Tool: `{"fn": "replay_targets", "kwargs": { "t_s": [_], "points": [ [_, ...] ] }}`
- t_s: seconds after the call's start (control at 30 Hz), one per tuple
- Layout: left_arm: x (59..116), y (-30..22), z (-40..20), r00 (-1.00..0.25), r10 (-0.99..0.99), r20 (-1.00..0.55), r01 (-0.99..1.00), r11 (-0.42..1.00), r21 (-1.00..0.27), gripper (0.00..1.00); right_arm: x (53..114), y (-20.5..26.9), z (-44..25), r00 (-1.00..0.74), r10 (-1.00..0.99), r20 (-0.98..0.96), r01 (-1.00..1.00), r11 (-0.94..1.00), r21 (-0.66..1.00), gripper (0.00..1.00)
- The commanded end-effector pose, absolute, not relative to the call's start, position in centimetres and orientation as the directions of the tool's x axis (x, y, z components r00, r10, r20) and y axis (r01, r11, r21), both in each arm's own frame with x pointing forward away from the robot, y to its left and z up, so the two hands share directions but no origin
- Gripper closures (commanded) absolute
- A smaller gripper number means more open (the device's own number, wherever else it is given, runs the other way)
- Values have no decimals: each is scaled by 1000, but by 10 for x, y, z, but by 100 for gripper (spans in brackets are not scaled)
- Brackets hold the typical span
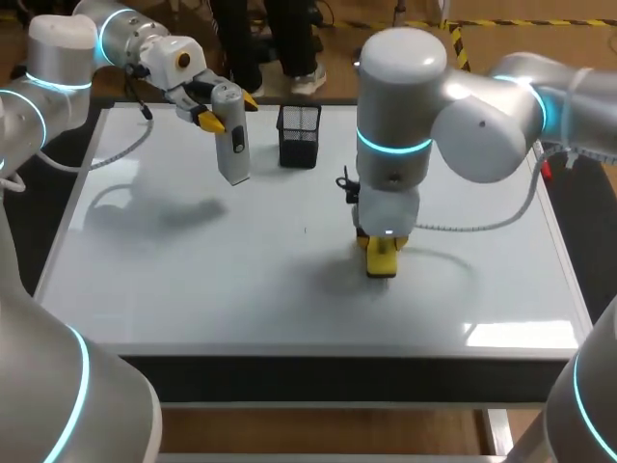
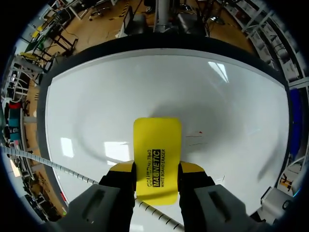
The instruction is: Pick up the inspection probe, press it on each red-marked spot on the whiteboard one by one, put down the probe, pick up the eraser, and wipe off all the red marks.
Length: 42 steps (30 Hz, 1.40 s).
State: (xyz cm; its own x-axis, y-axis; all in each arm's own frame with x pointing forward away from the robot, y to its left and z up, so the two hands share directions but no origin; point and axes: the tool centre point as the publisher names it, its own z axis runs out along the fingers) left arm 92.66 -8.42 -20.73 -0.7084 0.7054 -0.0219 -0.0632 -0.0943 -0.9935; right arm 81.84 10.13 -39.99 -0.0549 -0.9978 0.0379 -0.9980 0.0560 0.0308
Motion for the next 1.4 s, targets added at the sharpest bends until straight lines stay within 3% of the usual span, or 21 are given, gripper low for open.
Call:
{"fn": "replay_targets", "kwargs": {
  "t_s": [0.03, 0.87, 1.4],
  "points": [
    [934, -82, -209, -649, 760, -29, -68, -96, -993, 100, 828, 93, -376, -45, -999, 27, -999, 45, 25, 100],
    [934, -82, -209, -649, 760, -29, -68, -96, -993, 100, 844, 85, -368, -47, -999, 12, -999, 47, 13, 100],
    [934, -82, -209, -649, 760, -29, -68, -96, -993, 100, 932, 77, -366, 17, -1000, 6, -1000, -17, 9, 100]
  ]
}}
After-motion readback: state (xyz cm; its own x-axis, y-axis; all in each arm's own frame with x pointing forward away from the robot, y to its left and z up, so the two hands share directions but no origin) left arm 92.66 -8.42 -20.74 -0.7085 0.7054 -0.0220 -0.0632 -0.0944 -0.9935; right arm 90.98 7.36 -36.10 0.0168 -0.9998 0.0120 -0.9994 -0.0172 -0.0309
